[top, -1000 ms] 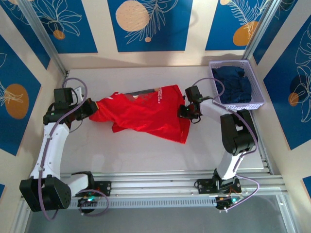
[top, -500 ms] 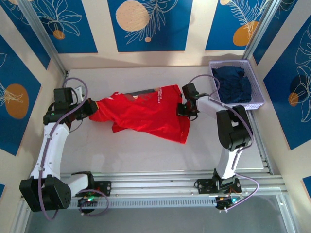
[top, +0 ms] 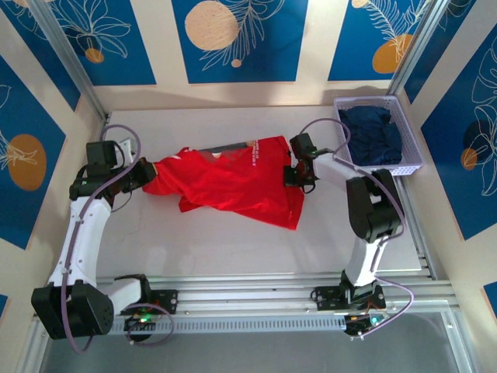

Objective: Fold the inside-out t-shirt

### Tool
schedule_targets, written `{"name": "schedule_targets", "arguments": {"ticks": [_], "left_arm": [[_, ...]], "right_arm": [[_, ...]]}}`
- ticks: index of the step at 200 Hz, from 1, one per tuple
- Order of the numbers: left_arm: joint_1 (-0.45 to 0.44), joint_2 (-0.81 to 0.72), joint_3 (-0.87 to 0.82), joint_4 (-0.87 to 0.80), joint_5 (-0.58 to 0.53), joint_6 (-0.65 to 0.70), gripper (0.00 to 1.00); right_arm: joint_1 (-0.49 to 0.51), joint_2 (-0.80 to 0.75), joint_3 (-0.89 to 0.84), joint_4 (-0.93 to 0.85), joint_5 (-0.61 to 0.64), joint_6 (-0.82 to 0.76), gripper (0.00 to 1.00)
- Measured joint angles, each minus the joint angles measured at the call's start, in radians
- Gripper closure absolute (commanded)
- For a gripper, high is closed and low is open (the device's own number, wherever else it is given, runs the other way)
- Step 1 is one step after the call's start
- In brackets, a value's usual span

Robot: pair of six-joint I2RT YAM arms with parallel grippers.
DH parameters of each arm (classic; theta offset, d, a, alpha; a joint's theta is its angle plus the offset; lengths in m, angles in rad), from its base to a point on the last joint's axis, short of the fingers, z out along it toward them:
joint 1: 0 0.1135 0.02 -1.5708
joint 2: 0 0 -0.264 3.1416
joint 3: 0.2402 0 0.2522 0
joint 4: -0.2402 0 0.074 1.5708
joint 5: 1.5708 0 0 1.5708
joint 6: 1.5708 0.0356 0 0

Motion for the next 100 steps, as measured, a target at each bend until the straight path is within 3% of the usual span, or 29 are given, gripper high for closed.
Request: {"name": "schedule_targets", "arguments": {"ticks": [50,100], "left_arm": [[0.000,-0.018,0.000,0.000,-0.033,-0.001,1.00],[0.004,-0.044,0.003,-0.014,-0.092,-0.001,1.00]], "right_arm": [[-0.078,-0.283,-0.086,-0.003,-0.091,0.014,1.00],[-0.133,-0.321,-0.133,-0.010,-0.188,0.029,1.00]]}}
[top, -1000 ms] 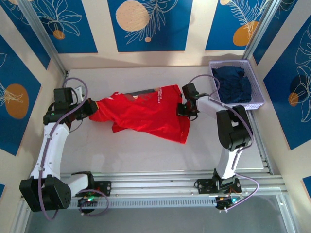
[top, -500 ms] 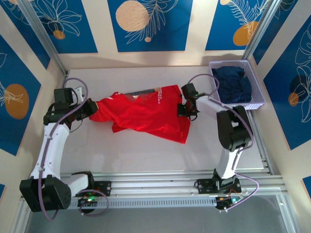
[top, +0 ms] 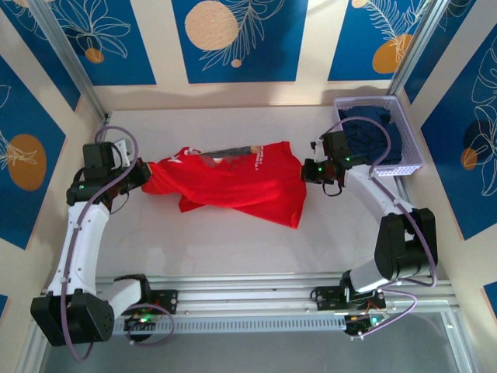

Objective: Fold the inside-out t-shirt

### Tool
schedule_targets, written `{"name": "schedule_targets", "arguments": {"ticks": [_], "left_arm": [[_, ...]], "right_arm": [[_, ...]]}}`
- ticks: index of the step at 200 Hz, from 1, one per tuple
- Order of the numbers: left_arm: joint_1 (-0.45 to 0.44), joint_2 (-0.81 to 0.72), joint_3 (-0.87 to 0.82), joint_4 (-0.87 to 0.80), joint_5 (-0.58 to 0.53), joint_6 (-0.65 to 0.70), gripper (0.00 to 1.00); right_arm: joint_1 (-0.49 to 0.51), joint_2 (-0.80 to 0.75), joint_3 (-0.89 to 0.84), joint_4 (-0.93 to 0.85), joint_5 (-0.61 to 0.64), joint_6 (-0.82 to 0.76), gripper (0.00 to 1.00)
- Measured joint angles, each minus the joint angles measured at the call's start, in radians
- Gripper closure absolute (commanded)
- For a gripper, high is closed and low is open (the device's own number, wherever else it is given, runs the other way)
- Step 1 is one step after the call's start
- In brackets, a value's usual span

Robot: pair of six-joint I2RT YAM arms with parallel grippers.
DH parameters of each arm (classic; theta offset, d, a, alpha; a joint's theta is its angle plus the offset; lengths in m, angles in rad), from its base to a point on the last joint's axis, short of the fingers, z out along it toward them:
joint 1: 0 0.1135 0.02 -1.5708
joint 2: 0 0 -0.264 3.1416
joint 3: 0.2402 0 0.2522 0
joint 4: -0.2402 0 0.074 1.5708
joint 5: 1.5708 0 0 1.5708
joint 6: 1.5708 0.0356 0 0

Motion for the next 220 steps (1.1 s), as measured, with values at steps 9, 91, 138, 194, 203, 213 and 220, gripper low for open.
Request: {"name": "schedule_targets", "arguments": {"ticks": [9,91,138,194,203,213,220], "left_arm": [[0.001,-0.003,0.003,-0.002,-0.005,0.000,1.00],[0.002,-0.001,0.014,0.000,0.004,-0.002,1.00],[0.002,-0.001,0.014,0.000,0.009,-0.002,1.00],[0.002,-0.001,0.012,0.001,0.020,-0.002,1.00],[0.002,-0.001,0.012,0.001,0.023,-0.002,1.00],[0.002,-0.001,0.011,0.002,0.024,-0.002,1.00],[0.002,-0.001,0.010,0.004,0.027,-0.002,1.00]], "right_arm": [[-0.003,0.000,-0.001,0.000,-0.020,0.004,1.00],[-0.002,0.248,0.092,0.039,-0.134,0.034,0.95],[-0.012,0.348,0.152,0.034,-0.146,0.030,0.73],[-0.053,0.248,0.051,0.034,-0.115,0.013,0.62],[-0.053,0.241,0.042,0.034,-0.115,0.013,0.61],[-0.052,0.237,0.031,0.035,-0.115,0.011,0.61],[-0.052,0.237,0.021,0.037,-0.115,0.010,0.61]]}}
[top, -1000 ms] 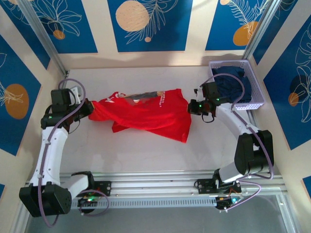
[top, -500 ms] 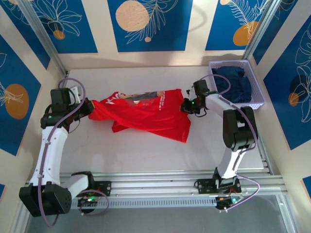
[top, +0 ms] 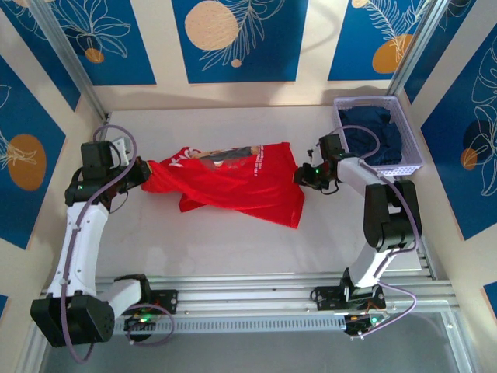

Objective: Fold the inside-out t-shirt

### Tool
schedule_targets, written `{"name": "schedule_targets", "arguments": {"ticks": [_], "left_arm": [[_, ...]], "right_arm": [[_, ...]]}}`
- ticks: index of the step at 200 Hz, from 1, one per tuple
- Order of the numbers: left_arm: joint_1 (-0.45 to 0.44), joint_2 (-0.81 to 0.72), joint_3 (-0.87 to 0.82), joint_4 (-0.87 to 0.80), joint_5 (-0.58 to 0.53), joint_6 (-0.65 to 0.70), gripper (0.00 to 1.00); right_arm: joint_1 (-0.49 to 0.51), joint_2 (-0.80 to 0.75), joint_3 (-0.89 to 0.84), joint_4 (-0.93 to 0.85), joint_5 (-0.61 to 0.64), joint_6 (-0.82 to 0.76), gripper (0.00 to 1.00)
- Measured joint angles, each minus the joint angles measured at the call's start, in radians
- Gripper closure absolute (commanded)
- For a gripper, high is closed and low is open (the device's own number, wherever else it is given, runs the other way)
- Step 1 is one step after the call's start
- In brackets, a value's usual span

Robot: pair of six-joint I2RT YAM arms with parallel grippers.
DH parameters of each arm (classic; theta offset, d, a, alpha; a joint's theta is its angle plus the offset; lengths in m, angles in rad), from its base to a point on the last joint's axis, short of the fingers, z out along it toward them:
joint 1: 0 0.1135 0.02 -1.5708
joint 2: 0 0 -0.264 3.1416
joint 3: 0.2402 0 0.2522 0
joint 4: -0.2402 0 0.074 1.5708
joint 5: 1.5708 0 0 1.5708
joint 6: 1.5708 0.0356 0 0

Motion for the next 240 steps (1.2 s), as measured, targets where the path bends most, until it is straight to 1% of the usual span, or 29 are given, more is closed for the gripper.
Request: {"name": "schedule_targets", "arguments": {"ticks": [36,70,78,159,220,240], "left_arm": [[0.000,0.000,-0.002,0.004,0.000,0.000,1.00],[0.000,0.000,-0.003,0.005,0.001,0.000,1.00],[0.000,0.000,-0.004,0.004,0.001,0.000,1.00],[0.000,0.000,-0.004,0.005,0.001,0.000,1.00],[0.000,0.000,-0.004,0.005,0.001,0.000,1.00],[0.000,0.000,-0.004,0.010,0.001,0.000,1.00]], "right_arm": [[0.008,-0.001,-0.039,0.001,-0.003,0.000,0.62],[0.025,0.000,-0.040,0.011,-0.004,0.001,0.77],[0.028,0.000,-0.040,0.015,-0.004,-0.002,0.79],[0.040,0.020,-0.040,0.021,0.012,-0.004,0.76],[0.042,0.019,-0.040,0.018,0.034,-0.005,1.00],[0.043,-0.010,-0.041,0.021,0.037,-0.008,1.00]]}}
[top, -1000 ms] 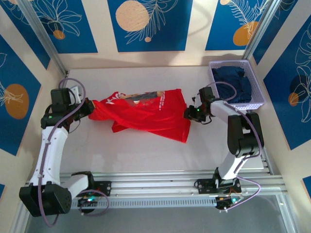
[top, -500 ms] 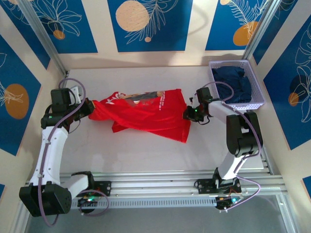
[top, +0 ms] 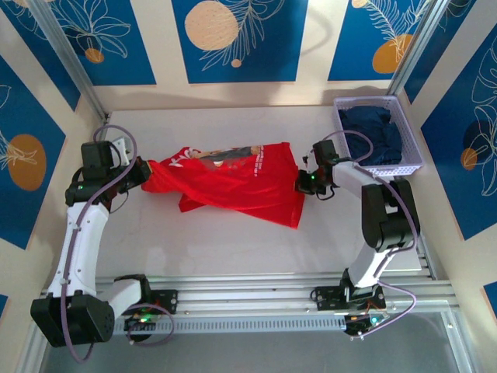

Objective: Fold the inside-out t-shirt

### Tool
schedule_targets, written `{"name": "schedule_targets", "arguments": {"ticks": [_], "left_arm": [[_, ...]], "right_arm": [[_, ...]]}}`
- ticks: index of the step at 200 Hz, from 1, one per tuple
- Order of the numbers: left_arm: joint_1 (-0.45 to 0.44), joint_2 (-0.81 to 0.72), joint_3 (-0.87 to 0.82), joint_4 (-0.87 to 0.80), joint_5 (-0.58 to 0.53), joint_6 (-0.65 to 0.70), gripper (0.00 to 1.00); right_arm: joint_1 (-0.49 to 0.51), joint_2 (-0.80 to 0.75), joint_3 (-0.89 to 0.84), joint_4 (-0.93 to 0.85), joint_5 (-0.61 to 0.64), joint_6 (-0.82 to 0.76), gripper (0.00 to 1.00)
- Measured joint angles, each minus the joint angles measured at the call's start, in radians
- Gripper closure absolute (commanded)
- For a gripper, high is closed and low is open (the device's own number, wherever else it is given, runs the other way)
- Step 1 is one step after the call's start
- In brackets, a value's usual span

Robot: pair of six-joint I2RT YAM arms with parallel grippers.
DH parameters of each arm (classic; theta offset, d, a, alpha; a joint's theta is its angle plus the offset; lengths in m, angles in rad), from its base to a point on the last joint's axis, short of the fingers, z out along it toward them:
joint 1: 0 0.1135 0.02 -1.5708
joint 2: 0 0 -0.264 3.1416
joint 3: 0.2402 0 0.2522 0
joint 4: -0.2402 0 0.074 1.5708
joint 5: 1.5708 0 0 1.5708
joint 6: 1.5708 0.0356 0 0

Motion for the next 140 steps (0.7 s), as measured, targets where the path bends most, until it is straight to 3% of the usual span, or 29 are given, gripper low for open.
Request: {"name": "schedule_targets", "arguments": {"ticks": [53,94,140], "left_arm": [[0.000,0.000,0.000,0.001,0.016,-0.004,1.00],[0.000,-0.001,0.006,0.027,0.072,-0.035,1.00],[0.000,-0.018,0.038,0.087,0.051,-0.084,1.00]], "right_arm": [[0.005,-0.202,0.005,0.073,-0.042,0.022,1.00],[0.023,-0.200,0.113,0.063,-0.024,0.032,1.00],[0.042,-0.243,0.242,0.017,0.068,0.003,1.00]]}}
